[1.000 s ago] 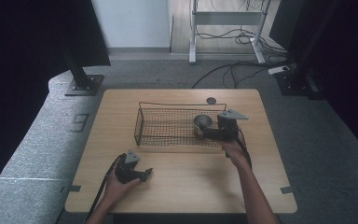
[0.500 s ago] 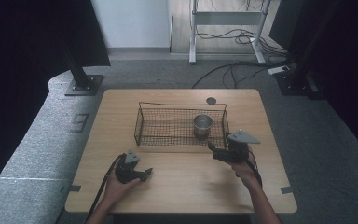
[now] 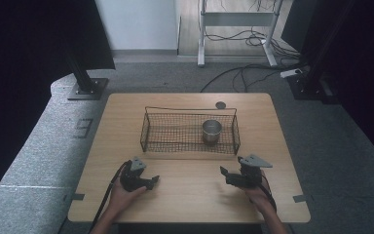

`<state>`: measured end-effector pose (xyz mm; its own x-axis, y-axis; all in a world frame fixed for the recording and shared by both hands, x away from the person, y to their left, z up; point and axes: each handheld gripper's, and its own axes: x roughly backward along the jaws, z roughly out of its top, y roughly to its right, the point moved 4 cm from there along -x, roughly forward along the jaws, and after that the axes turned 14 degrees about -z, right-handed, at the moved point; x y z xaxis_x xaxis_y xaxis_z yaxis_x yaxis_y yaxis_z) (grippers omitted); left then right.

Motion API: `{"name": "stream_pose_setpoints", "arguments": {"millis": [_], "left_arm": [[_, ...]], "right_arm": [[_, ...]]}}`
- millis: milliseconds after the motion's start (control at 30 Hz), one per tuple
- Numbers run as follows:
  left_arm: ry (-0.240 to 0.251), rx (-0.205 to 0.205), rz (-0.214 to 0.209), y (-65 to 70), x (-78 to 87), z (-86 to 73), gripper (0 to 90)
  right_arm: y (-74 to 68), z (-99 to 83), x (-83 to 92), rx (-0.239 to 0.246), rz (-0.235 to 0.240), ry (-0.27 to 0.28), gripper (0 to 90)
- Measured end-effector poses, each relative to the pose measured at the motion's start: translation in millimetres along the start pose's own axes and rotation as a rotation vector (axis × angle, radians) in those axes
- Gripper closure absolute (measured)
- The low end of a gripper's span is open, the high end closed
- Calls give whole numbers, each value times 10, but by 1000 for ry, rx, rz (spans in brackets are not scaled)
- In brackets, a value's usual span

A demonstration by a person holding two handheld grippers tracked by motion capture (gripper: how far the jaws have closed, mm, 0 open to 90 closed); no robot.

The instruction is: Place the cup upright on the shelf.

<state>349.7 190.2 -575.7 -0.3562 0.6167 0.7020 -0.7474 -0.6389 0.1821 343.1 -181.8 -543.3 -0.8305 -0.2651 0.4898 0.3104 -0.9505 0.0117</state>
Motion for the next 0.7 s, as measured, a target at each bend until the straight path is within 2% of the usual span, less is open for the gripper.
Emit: {"name": "stream_pose_setpoints", "arguments": {"millis": [333, 700], "left_arm": [[2, 2, 0, 1, -2, 1, 171], [0, 0, 0, 0, 0, 0, 171]], "right_arm": [[-9, -109, -42, -5, 1, -30, 152], [14, -133, -60, -8, -7, -37, 152]]}}
